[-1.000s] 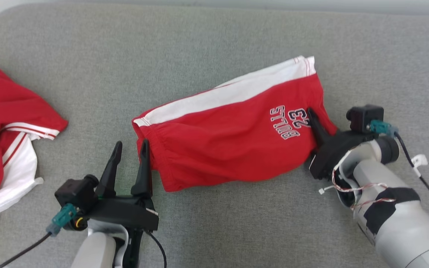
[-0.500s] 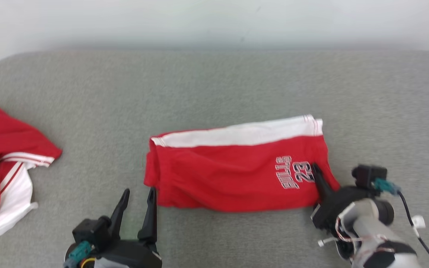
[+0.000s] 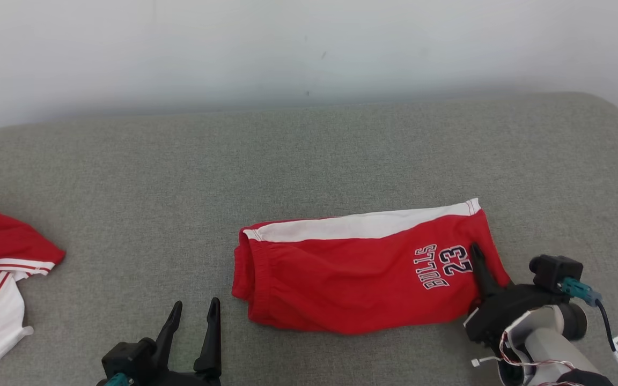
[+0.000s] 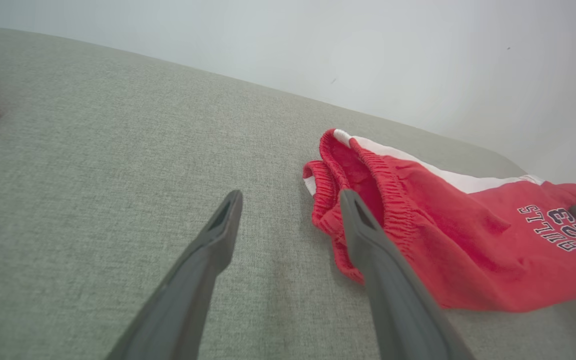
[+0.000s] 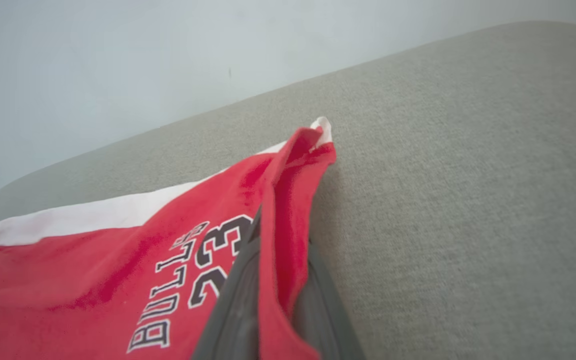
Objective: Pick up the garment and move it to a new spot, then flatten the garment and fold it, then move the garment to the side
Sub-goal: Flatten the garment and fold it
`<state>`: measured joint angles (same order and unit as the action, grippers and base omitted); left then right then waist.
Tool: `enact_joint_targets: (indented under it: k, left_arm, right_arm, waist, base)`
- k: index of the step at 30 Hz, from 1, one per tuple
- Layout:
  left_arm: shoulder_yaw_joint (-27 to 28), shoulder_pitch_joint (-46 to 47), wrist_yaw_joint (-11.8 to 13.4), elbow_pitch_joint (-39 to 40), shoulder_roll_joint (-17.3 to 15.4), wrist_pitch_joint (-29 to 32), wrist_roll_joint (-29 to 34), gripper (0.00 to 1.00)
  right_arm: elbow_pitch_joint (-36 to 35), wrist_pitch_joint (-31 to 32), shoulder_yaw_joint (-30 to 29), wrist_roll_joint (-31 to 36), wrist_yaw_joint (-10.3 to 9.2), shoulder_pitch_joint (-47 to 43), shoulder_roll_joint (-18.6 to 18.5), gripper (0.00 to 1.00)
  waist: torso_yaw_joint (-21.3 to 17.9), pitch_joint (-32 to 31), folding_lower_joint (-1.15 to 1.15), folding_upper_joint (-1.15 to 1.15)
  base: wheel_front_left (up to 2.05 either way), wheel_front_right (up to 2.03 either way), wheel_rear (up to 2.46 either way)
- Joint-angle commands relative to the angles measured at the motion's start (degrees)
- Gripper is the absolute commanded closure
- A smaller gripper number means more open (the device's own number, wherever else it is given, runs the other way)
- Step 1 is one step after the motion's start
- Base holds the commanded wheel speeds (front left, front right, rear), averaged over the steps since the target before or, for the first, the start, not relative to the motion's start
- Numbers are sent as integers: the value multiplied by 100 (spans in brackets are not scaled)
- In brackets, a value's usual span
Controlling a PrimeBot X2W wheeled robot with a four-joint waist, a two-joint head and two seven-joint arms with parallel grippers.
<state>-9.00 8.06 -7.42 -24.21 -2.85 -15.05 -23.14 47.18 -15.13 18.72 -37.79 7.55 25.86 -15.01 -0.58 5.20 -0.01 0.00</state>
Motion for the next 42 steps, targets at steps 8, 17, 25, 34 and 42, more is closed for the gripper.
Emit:
enact_joint_targets:
  k: [8, 17, 25, 34, 42]
  left_arm:
    - [23, -20, -1, -28, -6, -19, 29, 0]
    - [-60, 14, -2, -61, -5, -19, -13, 0]
    - [-106, 24, -2, -47, -5, -19, 136, 0]
    - [-73, 24, -2, -78, -5, -18, 335, 0]
    - [83, -65, 95, 102, -5, -19, 788, 0]
  right_arm:
    - [-950, 0, 372, 410, -10, 85, 316, 100]
    - [-1335, 21, 1660, 444, -10, 343, 662, 100]
    - [-781, 4, 2470, 522, -10, 520, 1124, 100]
    - [-854, -9, 2564, 332, -10, 541, 1215, 0]
    - [-1054, -10, 1029, 1510, -10, 70, 1157, 0]
  waist:
    - [36, 26, 1, 0]
    - [348, 42, 1, 0]
    - [605, 47, 1, 0]
    - [544, 11, 1, 0]
    - [256, -60, 1, 0]
  base:
    - [0, 0, 0]
    - [0, 0, 0]
    - [0, 0, 0]
    - [0, 0, 0]
    - [0, 0, 0]
